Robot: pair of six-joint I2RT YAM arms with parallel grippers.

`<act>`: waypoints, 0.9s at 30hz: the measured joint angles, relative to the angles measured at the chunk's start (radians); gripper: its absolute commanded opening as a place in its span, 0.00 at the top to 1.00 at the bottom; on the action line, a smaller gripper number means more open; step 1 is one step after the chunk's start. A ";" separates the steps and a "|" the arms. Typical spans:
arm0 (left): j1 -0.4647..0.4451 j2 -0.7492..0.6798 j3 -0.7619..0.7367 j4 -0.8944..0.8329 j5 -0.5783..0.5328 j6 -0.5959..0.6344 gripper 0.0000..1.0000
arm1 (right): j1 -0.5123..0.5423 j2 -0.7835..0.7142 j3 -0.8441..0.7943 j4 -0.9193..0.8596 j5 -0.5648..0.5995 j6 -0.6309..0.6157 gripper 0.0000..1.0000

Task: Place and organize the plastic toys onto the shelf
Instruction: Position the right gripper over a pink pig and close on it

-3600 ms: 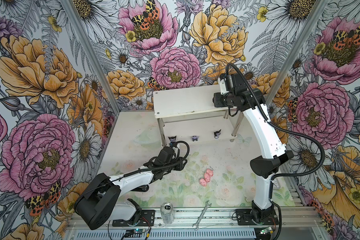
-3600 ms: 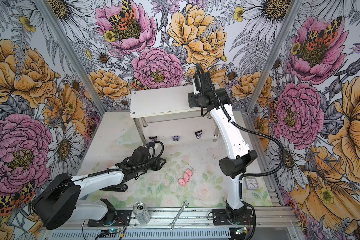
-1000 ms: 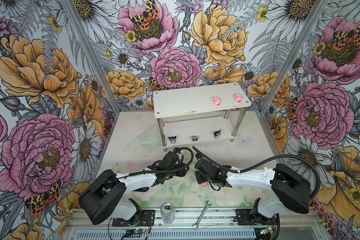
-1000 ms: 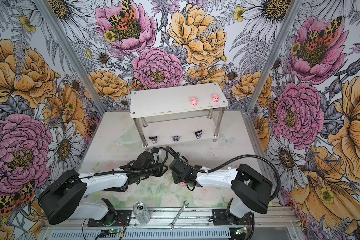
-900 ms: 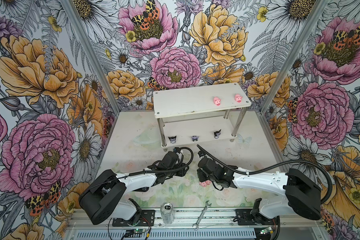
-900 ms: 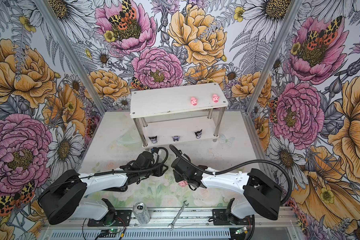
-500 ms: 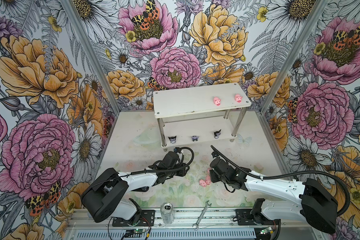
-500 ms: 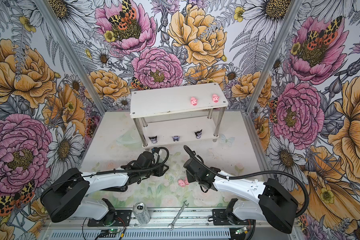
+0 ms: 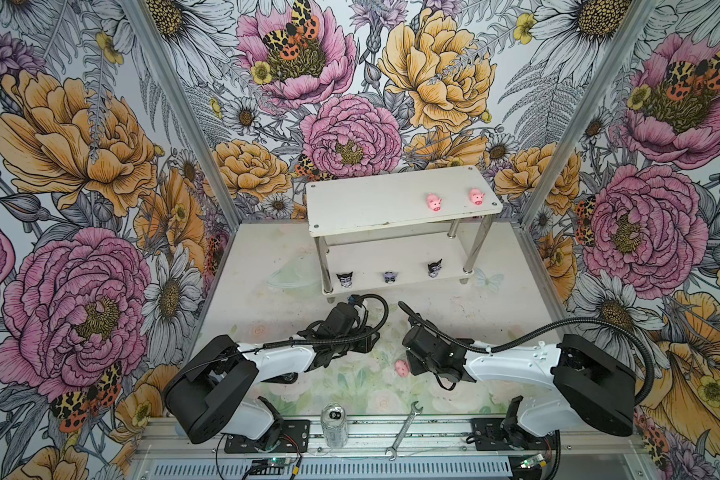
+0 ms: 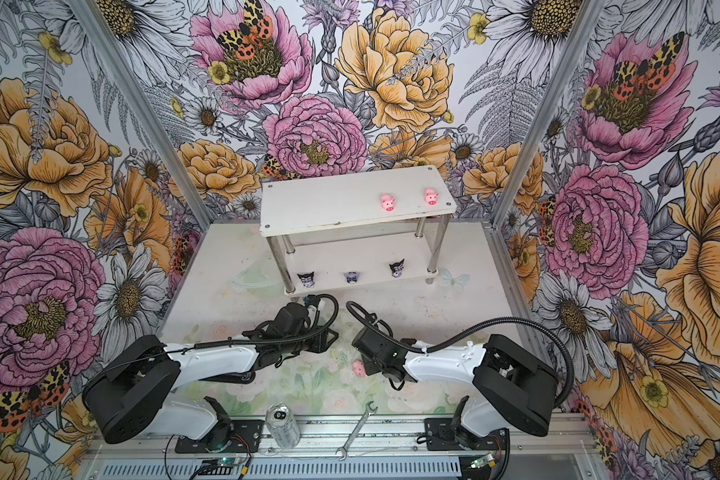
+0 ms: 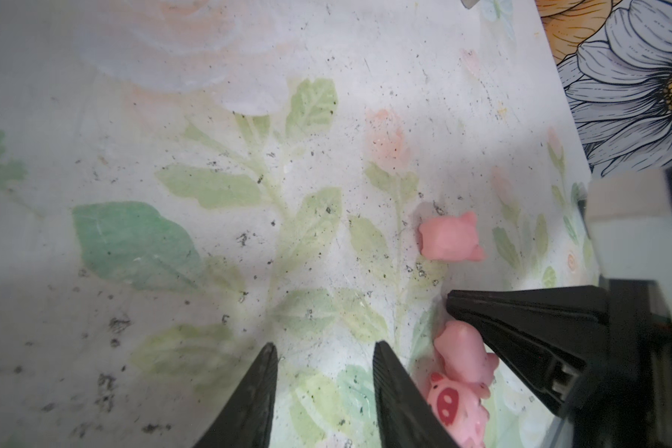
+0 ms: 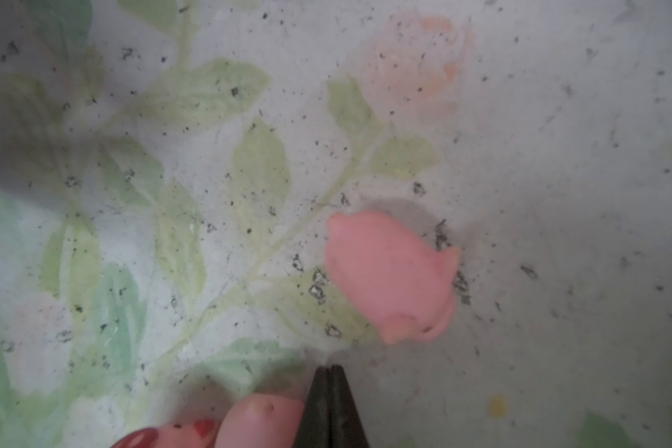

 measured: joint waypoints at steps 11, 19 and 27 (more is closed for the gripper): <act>0.000 0.010 0.009 0.000 0.004 0.000 0.57 | -0.002 -0.100 0.018 -0.060 0.018 -0.021 0.97; 0.000 0.010 0.009 0.000 0.005 0.000 0.57 | -0.147 -0.325 0.034 -0.100 0.006 -0.104 0.87; 0.000 0.010 0.009 0.000 0.005 0.000 0.57 | -0.216 -0.169 0.053 -0.122 -0.071 -0.201 0.43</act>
